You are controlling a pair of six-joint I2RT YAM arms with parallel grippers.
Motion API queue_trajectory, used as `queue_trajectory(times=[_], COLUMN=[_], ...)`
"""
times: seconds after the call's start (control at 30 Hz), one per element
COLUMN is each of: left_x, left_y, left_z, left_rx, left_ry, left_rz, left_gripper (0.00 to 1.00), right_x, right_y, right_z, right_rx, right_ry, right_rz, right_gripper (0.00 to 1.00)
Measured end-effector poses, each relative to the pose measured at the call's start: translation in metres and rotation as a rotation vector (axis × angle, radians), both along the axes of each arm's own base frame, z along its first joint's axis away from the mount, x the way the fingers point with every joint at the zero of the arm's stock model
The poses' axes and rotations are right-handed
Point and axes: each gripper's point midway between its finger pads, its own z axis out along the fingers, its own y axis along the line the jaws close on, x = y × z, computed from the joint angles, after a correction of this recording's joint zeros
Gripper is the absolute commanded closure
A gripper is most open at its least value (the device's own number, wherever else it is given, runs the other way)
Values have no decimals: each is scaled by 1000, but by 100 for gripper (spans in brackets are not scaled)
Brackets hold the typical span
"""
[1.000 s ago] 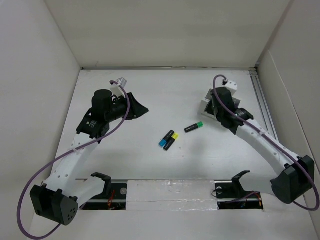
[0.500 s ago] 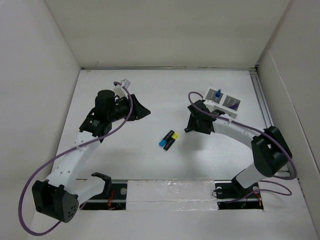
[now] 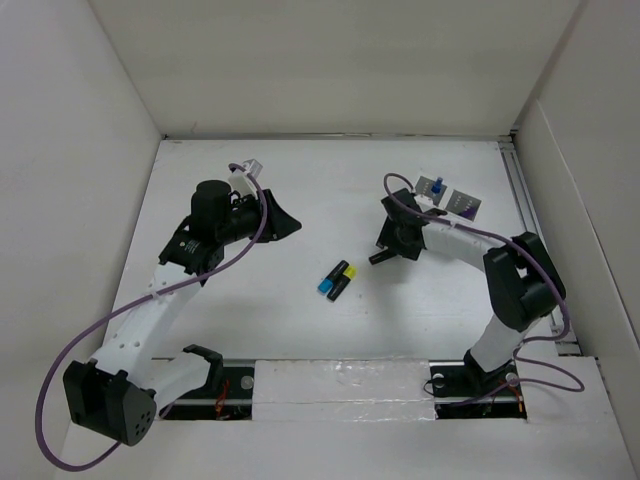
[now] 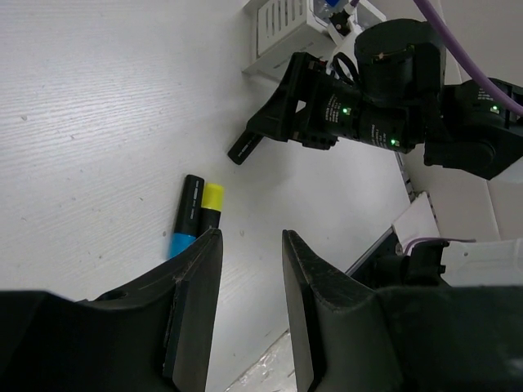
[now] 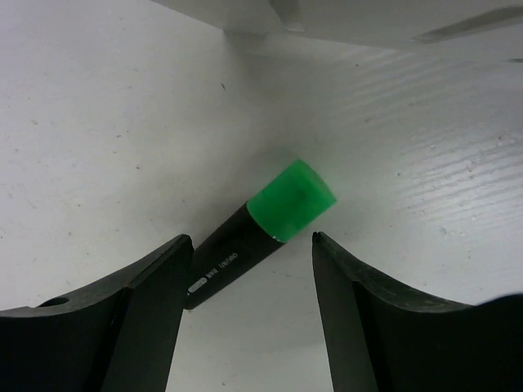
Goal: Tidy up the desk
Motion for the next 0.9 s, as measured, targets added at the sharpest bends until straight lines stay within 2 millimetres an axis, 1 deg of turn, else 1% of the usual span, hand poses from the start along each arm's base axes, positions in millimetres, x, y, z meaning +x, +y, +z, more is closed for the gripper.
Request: queue_trajectory(times=[0.07, 0.27, 0.37, 0.43, 0.5, 0.6, 0.67, 0.73, 0.77, 0.8, 0.87, 0.9], left_x=[0, -1, -1, -1, -1, -1, -2, -2, -2, -2, -3, -3], left_y=[0, 1, 1, 1, 1, 1, 2, 2, 2, 2, 2, 1], left_z=[1, 2, 3, 3, 3, 3, 3, 2, 2, 2, 2, 2], left_rx=[-1, -1, 2, 2, 2, 2, 4, 5, 5, 5, 4, 4], left_ry=[-2, -9, -16, -17, -17, -16, -13, -11, -11, -11, -10, -10], left_rz=[0, 0, 1, 1, 1, 1, 1, 0, 0, 0, -1, -2], left_gripper=[69, 69, 69, 68, 69, 69, 69, 69, 69, 69, 68, 69], right_x=[4, 7, 7, 7, 6, 6, 6, 5, 4, 4, 3, 3], right_y=[4, 7, 7, 7, 8, 8, 9, 11, 12, 13, 14, 15], right_z=[0, -2, -3, -4, -6, -8, -9, -9, -9, -9, -9, -9], right_rx=[3, -2, -4, -6, -15, -35, -40, -41, -42, -44, -46, -45], right_ry=[-4, -6, -5, -3, -2, -6, -11, -11, -11, -10, -10, -10], right_rz=[5, 5, 2, 2, 8, 7, 9, 19, 23, 28, 36, 39], right_gripper=[35, 37, 47, 50, 50, 47, 48, 52, 59, 62, 66, 66])
